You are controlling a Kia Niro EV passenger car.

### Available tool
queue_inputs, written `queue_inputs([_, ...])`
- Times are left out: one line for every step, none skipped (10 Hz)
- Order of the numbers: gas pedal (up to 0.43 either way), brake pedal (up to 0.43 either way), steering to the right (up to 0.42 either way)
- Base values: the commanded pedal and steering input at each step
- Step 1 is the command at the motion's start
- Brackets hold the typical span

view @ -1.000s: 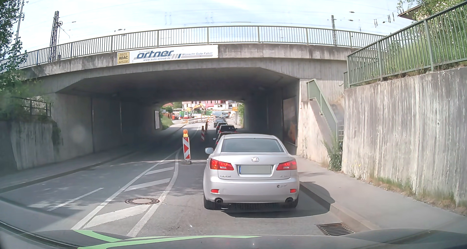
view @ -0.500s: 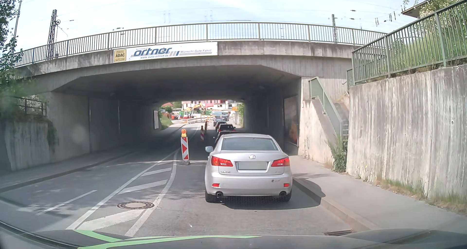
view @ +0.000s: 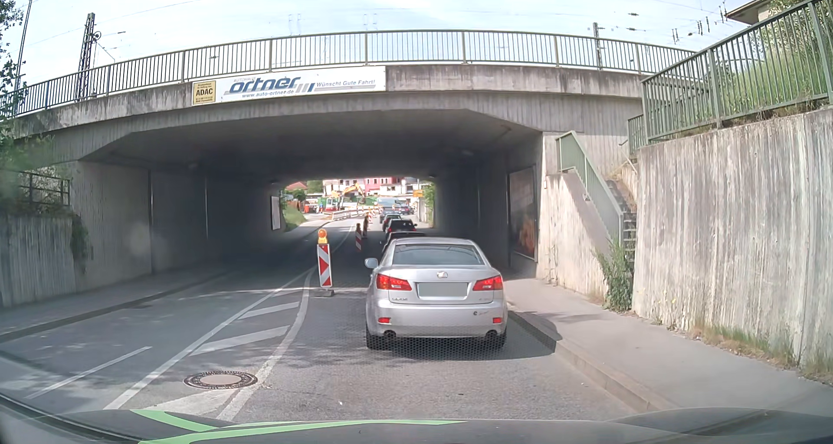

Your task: Follow the waypoints while adhering to traffic rules and regulations

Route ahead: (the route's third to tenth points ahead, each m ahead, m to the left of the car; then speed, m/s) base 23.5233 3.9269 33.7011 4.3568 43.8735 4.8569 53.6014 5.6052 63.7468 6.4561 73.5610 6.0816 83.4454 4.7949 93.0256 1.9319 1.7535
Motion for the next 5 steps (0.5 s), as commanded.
queue_inputs([0.008, 0.000, 0.006])
queue_inputs([0.020, 0.000, 0.005])
queue_inputs([0.028, 0.000, 0.003])
queue_inputs([0.028, 0.000, 0.001])
queue_inputs([0.039, 0.000, -0.002])
